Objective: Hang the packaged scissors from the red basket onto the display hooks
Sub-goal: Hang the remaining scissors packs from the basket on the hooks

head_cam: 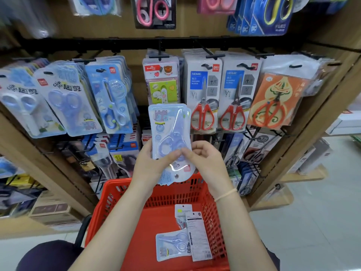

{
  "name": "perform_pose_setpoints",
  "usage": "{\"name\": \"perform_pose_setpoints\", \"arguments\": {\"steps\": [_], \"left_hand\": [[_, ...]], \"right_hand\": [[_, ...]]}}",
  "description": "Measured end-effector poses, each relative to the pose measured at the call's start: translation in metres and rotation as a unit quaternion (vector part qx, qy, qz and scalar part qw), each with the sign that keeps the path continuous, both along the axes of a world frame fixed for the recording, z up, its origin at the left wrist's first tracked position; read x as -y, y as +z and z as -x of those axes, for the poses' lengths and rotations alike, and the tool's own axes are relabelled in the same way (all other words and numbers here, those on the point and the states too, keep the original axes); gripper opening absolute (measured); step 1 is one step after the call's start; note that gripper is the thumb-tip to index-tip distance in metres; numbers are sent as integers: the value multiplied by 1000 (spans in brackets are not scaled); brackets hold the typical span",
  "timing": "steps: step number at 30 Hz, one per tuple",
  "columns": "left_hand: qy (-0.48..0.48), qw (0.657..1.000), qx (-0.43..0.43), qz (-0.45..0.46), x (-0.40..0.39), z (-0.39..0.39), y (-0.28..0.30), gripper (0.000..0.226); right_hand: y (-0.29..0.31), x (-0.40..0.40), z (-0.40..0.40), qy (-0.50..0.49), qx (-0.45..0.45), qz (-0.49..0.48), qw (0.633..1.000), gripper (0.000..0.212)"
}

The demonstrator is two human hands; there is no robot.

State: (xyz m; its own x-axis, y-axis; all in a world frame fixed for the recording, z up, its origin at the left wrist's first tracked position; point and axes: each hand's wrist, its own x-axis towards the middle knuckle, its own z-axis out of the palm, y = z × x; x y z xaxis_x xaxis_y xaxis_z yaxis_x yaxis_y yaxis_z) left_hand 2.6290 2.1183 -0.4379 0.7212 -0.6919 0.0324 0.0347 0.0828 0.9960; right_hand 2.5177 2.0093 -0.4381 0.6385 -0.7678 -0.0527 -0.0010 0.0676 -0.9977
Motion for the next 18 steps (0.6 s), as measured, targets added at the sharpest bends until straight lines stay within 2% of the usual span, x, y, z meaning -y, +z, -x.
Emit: {"name": "perform_pose_setpoints", "arguments": {"steps": [3,8,12,15,16,18], "left_hand": [[-9,1000,3,-11,-13,-5,0,58],[-25,999,-33,14,-37,-12,-10,58],[18,998,-52,26,-57,-22,-16,47],[1,999,-37,5,-83,-38,-18,49],[-12,999,-31,-4,-91,-43,-19,51],[-17,999,-38,-11,-107,-52,-23,55]], "right_hand": [[-2,-8,1,12,16,-13,1000,21],[-3,-23,-5,-28,130,-99,986,17],[1,-36,-12,28,102,-70,992,26],[9,-41,-16,13,124,-74,989,38],[11,-40,-17,-2,136,-77,988,39],[13,-39,-19,-22,137,-60,989,27]]}}
